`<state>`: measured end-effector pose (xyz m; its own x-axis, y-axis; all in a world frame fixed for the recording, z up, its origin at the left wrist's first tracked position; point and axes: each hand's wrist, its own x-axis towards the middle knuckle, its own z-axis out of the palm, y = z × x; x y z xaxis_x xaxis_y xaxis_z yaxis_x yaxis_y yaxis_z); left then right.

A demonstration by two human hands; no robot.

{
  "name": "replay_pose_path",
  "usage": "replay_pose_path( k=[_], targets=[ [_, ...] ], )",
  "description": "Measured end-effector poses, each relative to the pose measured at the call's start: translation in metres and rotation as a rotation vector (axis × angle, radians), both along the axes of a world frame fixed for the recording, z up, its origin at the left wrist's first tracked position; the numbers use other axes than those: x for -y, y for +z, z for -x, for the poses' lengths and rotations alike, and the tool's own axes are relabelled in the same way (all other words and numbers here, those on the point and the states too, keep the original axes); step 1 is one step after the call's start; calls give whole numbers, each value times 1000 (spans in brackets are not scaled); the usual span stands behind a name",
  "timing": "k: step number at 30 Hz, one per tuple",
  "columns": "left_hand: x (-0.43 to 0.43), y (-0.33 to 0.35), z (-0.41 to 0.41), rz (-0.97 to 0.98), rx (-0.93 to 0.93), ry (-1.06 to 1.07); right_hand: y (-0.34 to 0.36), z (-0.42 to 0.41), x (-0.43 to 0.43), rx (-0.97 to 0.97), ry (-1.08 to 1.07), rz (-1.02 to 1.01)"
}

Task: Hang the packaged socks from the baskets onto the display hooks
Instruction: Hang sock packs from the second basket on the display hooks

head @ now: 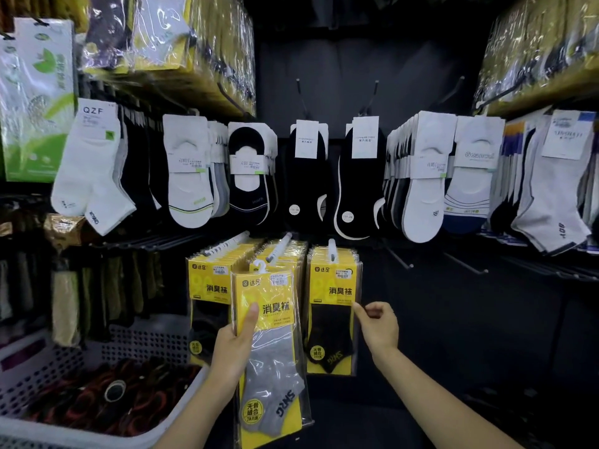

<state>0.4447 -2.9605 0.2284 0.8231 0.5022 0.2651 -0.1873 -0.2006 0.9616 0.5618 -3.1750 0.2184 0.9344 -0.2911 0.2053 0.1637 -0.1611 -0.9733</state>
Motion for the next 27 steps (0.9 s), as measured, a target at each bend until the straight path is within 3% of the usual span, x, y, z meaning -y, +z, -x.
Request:
replay_pose_path(
  k=[8, 14, 20, 27],
  targets=[
    [25, -4, -4, 20, 101, -147, 20, 66, -22, 25, 582, -115],
    [38, 0, 0, 149, 142, -182, 23, 82, -22, 92, 567, -194],
    [33, 5, 8, 69, -36, -152, 16, 84, -9, 47, 557, -249],
    [13, 7, 8, 15, 16, -26, 27, 62, 10, 94, 398, -312]
  ],
)
